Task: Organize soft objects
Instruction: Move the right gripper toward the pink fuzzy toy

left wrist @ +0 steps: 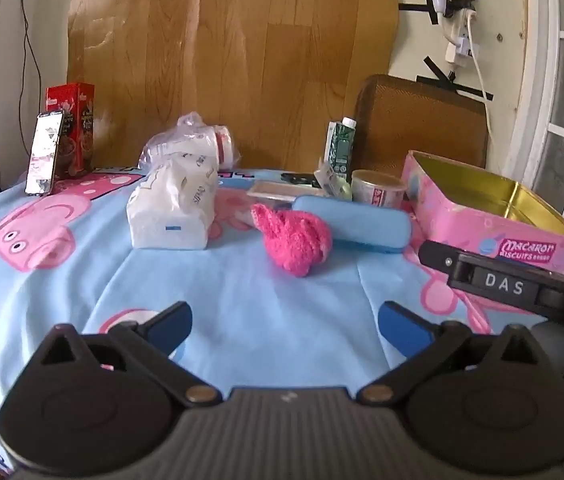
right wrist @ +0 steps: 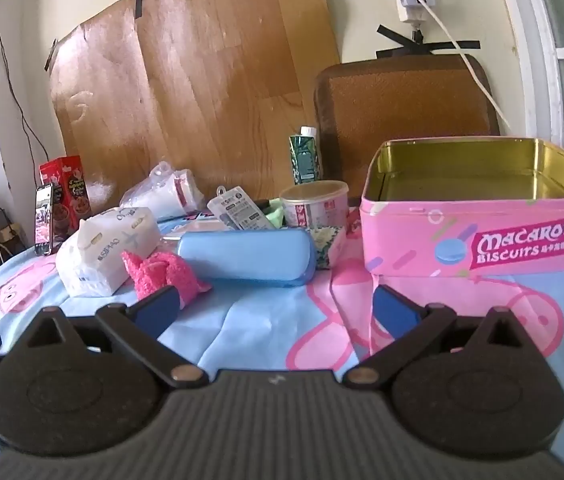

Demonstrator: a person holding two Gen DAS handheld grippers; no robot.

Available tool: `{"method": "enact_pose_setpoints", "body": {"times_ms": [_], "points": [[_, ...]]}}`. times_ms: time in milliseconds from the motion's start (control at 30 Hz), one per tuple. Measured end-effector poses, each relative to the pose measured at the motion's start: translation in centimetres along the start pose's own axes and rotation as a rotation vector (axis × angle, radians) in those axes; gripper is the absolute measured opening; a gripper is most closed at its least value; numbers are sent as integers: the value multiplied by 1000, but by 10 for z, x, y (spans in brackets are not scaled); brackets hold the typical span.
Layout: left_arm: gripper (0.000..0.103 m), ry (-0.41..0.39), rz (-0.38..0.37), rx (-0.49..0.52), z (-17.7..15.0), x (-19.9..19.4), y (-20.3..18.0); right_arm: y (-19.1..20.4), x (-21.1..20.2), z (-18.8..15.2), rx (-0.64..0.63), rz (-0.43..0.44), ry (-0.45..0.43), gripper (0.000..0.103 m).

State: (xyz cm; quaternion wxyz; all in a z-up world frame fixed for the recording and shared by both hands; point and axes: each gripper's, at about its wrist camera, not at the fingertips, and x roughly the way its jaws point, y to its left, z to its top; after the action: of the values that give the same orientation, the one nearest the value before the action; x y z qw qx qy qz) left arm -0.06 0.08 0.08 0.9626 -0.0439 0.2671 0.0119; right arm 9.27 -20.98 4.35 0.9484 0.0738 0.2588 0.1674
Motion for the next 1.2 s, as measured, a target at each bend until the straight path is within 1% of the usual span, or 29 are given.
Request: {"method": "enact_pose_setpoints", "body": {"times_ms": [67, 133, 167, 233, 367, 433, 533, 600, 667, 800, 933, 1000, 1067, 1200], "points": [[103, -21, 12, -1, 2, -1, 2, -1, 0, 0, 8, 1, -2, 103], [103, -43, 47, -2, 6, 0, 7, 0, 2, 0, 10, 4, 2, 103], [103, -42, 61, -8, 12, 6, 16, 1, 2, -1, 10, 5, 4, 103], [103, -19, 68, -33, 15, 11, 24, 2, 3, -2, 7, 9, 10, 103], [103, -25, 103, -77, 17, 16, 46, 5, 3, -4, -4, 20, 15, 101], [103, 6, 90, -102, 21, 20, 52, 7, 3, -4, -14, 24, 14, 100], [103, 19, 70, -107, 24, 24, 56, 10, 4, -5, -22, 35, 13, 98], [103, 16, 49, -85, 27, 25, 57, 12, 5, -5, -30, 42, 14, 97], [103, 18, 23, -76, 29, 27, 58, 15, 5, -6, -42, 48, 14, 92], [103, 38, -14, -65, 29, 31, 59, 18, 7, -7, -64, 61, 22, 86], [103, 50, -46, -58, 31, 33, 60, 20, 8, -8, -79, 75, 32, 74], [102, 70, -72, -67, 35, 36, 63, 21, 9, -8, -86, 83, 40, 72], [97, 75, -104, -70, 39, 39, 67, 23, 11, -8, -97, 97, 49, 67], [91, 91, -174, -91, 51, 50, 71, 29, 19, -6, -128, 131, 68, 65]]}}
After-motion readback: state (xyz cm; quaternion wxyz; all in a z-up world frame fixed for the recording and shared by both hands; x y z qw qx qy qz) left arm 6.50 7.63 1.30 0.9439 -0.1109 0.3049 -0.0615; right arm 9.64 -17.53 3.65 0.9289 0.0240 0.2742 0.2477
